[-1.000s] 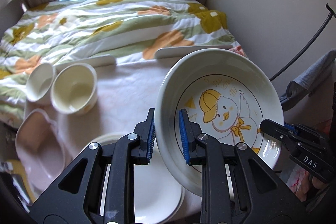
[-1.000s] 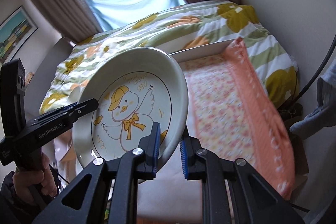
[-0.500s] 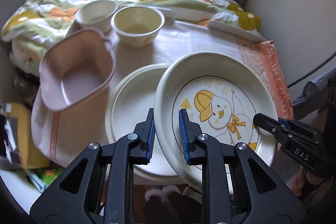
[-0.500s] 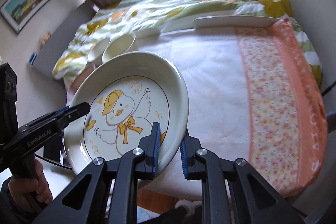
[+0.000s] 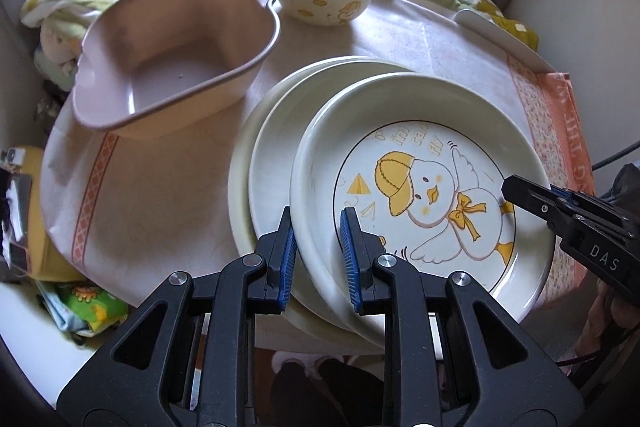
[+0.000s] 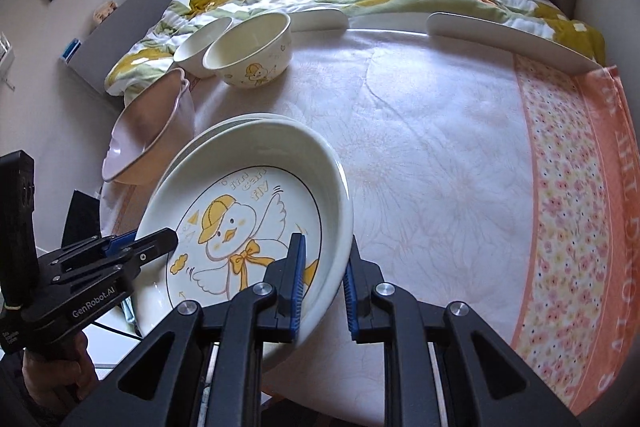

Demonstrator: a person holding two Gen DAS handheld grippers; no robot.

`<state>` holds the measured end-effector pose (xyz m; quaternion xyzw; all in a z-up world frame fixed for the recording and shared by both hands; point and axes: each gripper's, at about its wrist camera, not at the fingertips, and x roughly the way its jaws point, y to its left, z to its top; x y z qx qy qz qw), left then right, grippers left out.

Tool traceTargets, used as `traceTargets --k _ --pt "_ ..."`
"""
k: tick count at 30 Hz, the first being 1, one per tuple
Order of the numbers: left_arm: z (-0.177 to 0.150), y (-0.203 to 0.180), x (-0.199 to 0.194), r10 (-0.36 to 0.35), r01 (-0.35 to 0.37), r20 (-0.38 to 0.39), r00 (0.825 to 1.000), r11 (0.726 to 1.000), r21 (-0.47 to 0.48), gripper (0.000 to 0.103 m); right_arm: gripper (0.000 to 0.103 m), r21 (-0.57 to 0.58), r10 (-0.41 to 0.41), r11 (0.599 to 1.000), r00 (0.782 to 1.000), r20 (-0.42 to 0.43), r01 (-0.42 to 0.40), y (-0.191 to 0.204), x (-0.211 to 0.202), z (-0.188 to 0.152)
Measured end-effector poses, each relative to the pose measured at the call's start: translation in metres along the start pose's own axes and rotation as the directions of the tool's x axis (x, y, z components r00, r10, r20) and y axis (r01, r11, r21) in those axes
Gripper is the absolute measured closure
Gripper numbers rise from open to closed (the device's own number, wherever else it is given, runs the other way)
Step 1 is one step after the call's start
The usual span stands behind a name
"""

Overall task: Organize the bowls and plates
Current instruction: 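Carry the small duck plate with both grippers and lower it onto the white plate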

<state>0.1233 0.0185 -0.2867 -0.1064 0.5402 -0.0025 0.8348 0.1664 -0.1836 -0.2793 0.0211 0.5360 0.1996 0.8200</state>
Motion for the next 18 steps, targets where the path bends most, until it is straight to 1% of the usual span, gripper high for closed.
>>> traceTargets --k 5,9,12,15,18 --pt "0.003 0.001 0.002 0.021 -0.021 0.007 1.000 1.000 0.014 0.084 0.087 -0.011 0.004 1.000 1.000 -0.002 -0.004 0.001 0.006 0.002" --pt "0.008 -0.002 0.003 0.054 -0.055 0.010 0.998 0.998 0.038 0.084 0.087 -0.039 -0.009 0.999 1.000 -0.001 0.009 0.004 0.008 0.004" --pt "0.008 -0.008 0.003 0.093 -0.094 0.020 0.995 0.993 0.077 0.084 0.087 -0.045 -0.010 0.999 1.000 0.001 0.010 0.004 0.008 0.004" --pt "0.008 -0.015 0.002 0.149 -0.151 0.029 0.988 0.982 0.116 0.084 0.087 -0.046 -0.007 0.999 1.000 0.003 0.007 0.003 0.009 0.005" --pt "0.007 -0.027 0.003 0.232 -0.239 0.059 0.971 0.952 0.192 0.084 0.087 -0.049 -0.011 0.999 1.000 0.004 0.011 0.002 0.009 0.005"
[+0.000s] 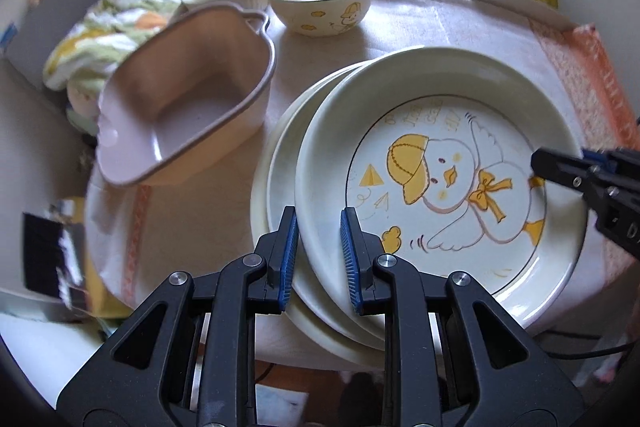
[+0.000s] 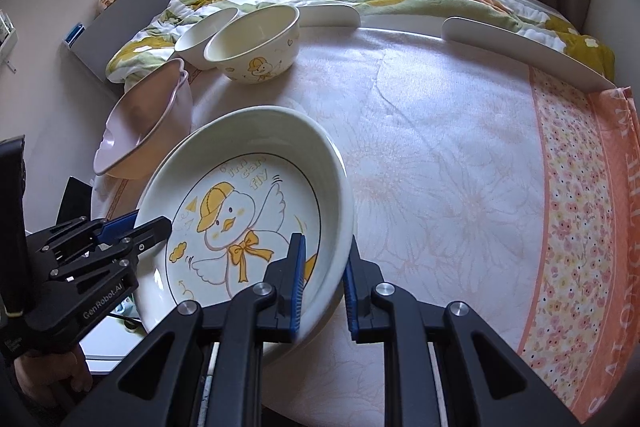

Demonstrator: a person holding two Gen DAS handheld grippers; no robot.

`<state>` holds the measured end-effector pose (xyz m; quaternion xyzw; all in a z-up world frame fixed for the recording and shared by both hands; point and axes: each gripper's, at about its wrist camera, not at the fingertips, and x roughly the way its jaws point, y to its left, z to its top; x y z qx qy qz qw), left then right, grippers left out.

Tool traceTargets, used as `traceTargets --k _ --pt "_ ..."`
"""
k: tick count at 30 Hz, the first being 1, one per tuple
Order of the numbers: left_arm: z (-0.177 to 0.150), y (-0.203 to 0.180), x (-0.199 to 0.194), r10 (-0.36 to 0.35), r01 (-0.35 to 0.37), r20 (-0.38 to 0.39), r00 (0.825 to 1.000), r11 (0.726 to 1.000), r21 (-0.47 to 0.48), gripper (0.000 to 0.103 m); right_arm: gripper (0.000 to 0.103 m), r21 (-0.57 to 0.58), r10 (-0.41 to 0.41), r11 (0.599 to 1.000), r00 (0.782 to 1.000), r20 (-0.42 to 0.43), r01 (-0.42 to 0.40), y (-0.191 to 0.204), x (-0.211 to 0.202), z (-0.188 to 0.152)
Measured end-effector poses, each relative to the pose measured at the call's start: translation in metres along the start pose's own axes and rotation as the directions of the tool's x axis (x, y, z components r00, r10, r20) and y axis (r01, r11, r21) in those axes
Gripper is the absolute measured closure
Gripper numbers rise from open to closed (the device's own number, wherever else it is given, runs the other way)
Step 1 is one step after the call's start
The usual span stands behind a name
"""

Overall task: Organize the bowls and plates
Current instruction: 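Carry the small duck plate with both grippers and lower it onto the white plate, then open both grippers and release the small duck plate on the stack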

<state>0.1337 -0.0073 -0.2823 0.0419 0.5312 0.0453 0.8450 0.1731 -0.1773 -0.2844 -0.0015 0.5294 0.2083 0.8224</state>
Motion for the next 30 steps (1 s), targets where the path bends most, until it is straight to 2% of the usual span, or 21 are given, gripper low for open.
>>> traceTargets --k 2,7,24,26,28,30 --pt "-0.001 -0.006 -0.001 0.041 -0.041 0.009 0.999 0.999 0.033 0.084 0.087 0.000 0.005 1.000 1.000 0.000 -0.005 0.000 0.000 0.000" --pt "0.002 0.002 -0.001 0.009 -0.009 0.004 1.000 1.000 0.001 0.084 0.087 -0.010 -0.003 1.000 1.000 0.000 0.003 0.002 0.000 0.002" --pt "0.000 0.000 -0.003 0.033 -0.034 0.009 0.999 0.999 0.025 0.084 0.087 -0.105 -0.103 0.989 0.995 0.011 0.103 0.015 0.005 0.002" --pt "-0.001 -0.001 -0.006 0.053 -0.054 0.020 0.998 0.998 0.039 0.084 0.087 -0.106 -0.105 0.989 0.994 0.011 0.105 0.015 0.005 0.002" --pt "-0.002 -0.004 -0.011 0.102 -0.105 0.045 0.994 0.992 0.067 0.084 0.087 -0.111 -0.113 0.987 0.994 0.016 0.114 0.016 0.005 0.002" --pt "-0.002 -0.001 -0.009 0.095 -0.097 0.045 0.995 0.993 0.065 0.084 0.087 -0.118 -0.109 0.987 0.994 0.018 0.110 0.018 0.005 0.003"
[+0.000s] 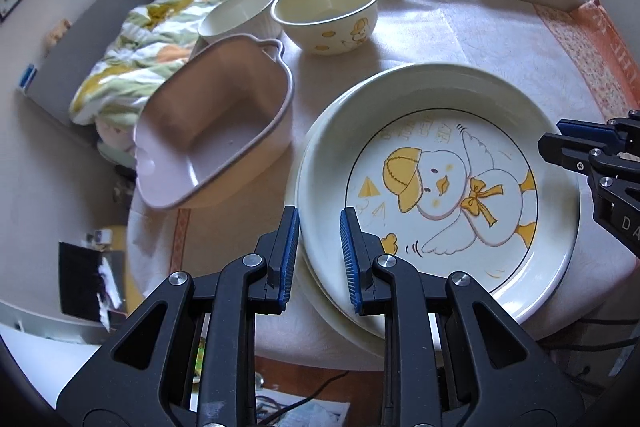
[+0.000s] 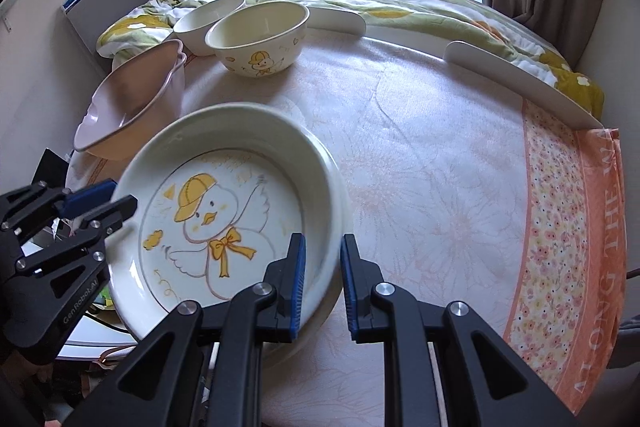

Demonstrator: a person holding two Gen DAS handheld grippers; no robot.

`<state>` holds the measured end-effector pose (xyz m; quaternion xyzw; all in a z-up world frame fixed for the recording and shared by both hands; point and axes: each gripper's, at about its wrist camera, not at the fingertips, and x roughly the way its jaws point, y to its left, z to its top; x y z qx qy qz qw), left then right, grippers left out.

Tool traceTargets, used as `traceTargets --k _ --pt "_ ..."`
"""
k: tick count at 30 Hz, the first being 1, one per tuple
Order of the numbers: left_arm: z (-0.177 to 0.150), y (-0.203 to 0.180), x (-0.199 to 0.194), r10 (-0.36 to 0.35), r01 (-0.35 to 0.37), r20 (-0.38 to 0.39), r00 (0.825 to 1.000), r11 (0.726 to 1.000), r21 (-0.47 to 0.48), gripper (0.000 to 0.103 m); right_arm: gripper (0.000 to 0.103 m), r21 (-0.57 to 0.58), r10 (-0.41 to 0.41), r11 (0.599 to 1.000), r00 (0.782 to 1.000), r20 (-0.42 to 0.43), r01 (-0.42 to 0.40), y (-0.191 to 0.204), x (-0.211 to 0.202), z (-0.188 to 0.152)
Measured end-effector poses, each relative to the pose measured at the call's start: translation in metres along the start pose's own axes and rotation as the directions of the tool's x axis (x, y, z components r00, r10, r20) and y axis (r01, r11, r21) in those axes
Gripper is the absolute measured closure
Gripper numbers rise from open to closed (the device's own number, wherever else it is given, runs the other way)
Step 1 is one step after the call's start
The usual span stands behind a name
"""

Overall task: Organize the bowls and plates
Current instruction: 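Open both grippers and release the small duck plate on the stack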

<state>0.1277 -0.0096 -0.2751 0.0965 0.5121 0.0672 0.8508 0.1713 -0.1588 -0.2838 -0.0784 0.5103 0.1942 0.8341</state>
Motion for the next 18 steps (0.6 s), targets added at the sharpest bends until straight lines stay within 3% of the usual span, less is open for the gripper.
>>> traceTargets --k 11,16,17,18 --pt "0.001 0.012 -0.003 -0.055 0.054 -0.018 0.998 0.997 -0.048 0.084 0.087 0.012 -0.007 1.000 1.000 -0.005 0.007 0.003 -0.003 0.000" --pt "0.014 0.033 -0.036 -0.132 0.136 0.039 0.990 0.982 -0.135 0.084 0.087 0.026 0.051 0.998 0.998 0.031 -0.052 -0.003 -0.028 0.013" --pt "0.017 0.037 -0.041 -0.137 0.142 0.047 0.989 0.980 -0.141 0.082 0.087 0.026 0.057 0.998 0.997 0.045 -0.058 -0.005 -0.035 0.017" --pt "0.019 0.040 -0.046 -0.133 0.139 0.050 0.990 0.979 -0.151 0.068 0.087 0.023 0.062 0.998 0.997 0.054 -0.063 -0.006 -0.040 0.020"
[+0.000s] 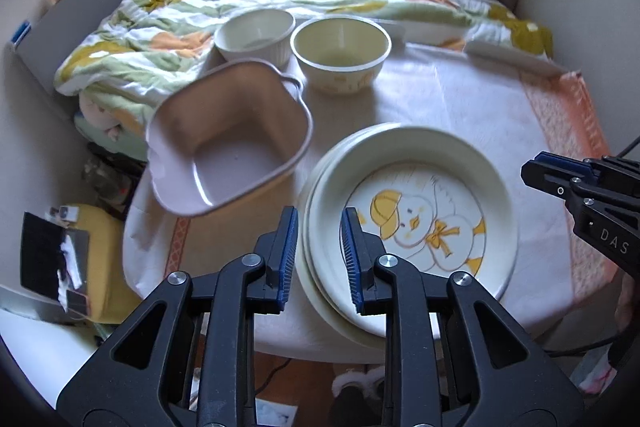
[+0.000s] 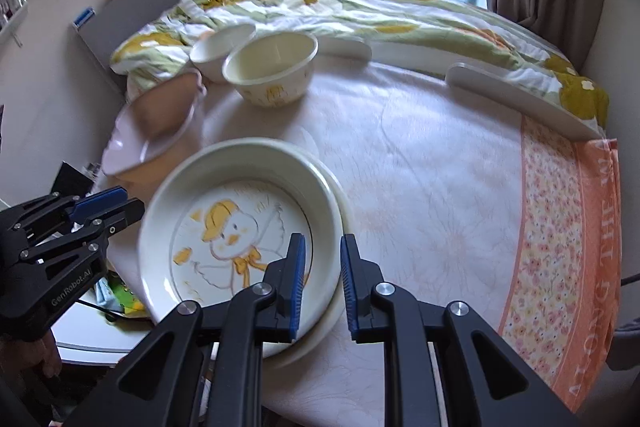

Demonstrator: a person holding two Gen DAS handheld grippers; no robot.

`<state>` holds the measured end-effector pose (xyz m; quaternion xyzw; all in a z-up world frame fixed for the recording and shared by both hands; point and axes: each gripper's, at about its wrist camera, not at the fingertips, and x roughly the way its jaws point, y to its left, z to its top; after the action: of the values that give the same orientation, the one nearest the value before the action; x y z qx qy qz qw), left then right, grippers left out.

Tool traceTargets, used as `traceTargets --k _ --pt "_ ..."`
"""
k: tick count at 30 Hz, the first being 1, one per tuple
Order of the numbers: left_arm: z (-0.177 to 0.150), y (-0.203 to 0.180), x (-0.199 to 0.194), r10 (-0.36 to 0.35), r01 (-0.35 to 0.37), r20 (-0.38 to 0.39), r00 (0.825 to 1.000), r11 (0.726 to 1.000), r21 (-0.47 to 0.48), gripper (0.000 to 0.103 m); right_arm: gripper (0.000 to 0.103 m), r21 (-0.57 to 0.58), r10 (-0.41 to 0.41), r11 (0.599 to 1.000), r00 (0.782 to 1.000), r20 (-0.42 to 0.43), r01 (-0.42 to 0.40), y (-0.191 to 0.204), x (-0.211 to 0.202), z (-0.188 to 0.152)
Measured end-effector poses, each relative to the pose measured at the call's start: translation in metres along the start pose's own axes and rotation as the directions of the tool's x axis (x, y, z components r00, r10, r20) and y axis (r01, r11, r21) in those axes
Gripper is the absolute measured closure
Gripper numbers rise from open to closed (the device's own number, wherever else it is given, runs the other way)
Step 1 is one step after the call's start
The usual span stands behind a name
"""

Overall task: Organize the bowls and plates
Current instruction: 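Open both grippers and release the small duck plate on the stack, then close the right gripper on the pink-beige square dish rim while the left gripper grips it too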

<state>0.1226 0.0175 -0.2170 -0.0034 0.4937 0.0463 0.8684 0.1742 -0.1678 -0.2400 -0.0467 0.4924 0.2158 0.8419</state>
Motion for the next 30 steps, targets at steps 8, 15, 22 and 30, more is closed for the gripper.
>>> traceTargets --k 8,15,22,30 --pt "0.015 0.039 -0.052 0.029 -0.016 0.100 0.995 0.991 -0.129 0.000 0.000 -0.144 0.107 0.986 0.982 0.157 -0.085 -0.008 -0.035 0.030" --pt "0.011 0.108 -0.052 -0.016 0.042 0.084 0.996 0.949 -0.313 0.000 0.000 -0.083 0.165 0.984 0.984 0.063 -0.160 0.007 -0.027 0.069" --pt "0.009 0.166 -0.004 -0.144 0.142 0.029 0.989 0.894 -0.425 0.010 0.000 -0.116 0.170 0.978 0.984 -0.050 -0.175 0.056 0.037 0.103" --pt "0.019 0.186 0.075 -0.258 0.199 -0.073 0.963 0.869 -0.454 0.036 0.029 -0.085 0.202 0.971 0.958 -0.202 -0.222 0.104 0.120 0.120"
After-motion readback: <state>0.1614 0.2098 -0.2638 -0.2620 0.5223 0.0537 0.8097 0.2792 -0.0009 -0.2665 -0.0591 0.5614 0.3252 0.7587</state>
